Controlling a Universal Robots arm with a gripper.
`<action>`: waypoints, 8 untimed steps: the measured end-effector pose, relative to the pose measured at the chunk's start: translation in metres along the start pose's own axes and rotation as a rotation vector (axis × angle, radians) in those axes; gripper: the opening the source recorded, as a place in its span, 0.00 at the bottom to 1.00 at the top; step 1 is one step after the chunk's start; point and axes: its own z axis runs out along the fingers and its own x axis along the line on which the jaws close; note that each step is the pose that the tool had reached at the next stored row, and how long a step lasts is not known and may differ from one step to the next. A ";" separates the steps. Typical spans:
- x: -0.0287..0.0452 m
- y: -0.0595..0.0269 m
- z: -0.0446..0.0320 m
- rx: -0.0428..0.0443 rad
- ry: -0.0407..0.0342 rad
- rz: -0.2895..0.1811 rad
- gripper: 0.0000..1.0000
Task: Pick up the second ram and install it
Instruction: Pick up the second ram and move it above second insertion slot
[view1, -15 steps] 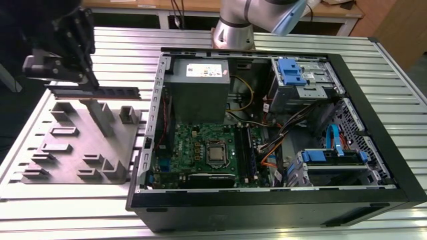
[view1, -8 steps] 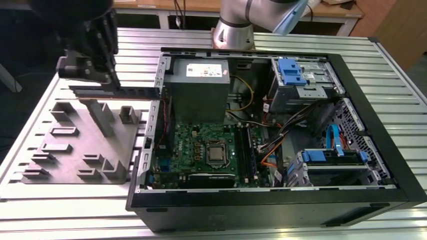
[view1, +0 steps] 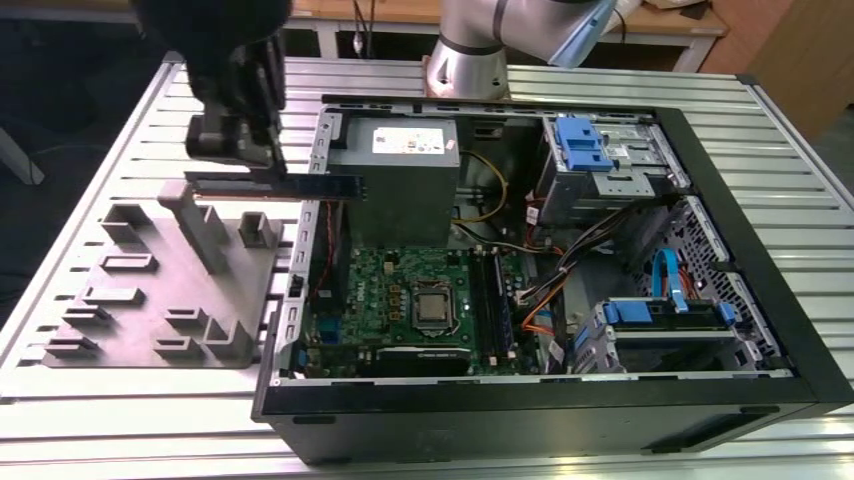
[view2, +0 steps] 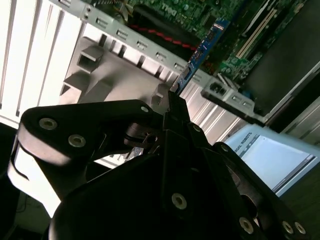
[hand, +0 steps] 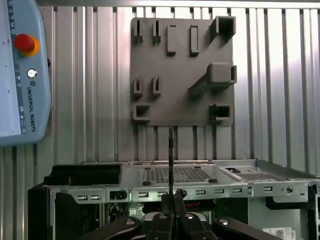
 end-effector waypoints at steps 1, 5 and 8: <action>-0.0001 -0.0039 -0.0001 0.0000 0.0001 0.000 0.08; -0.0007 -0.0204 -0.0004 -0.0001 0.0000 0.000 0.08; -0.0012 -0.0336 -0.0006 -0.0001 0.0000 0.000 0.08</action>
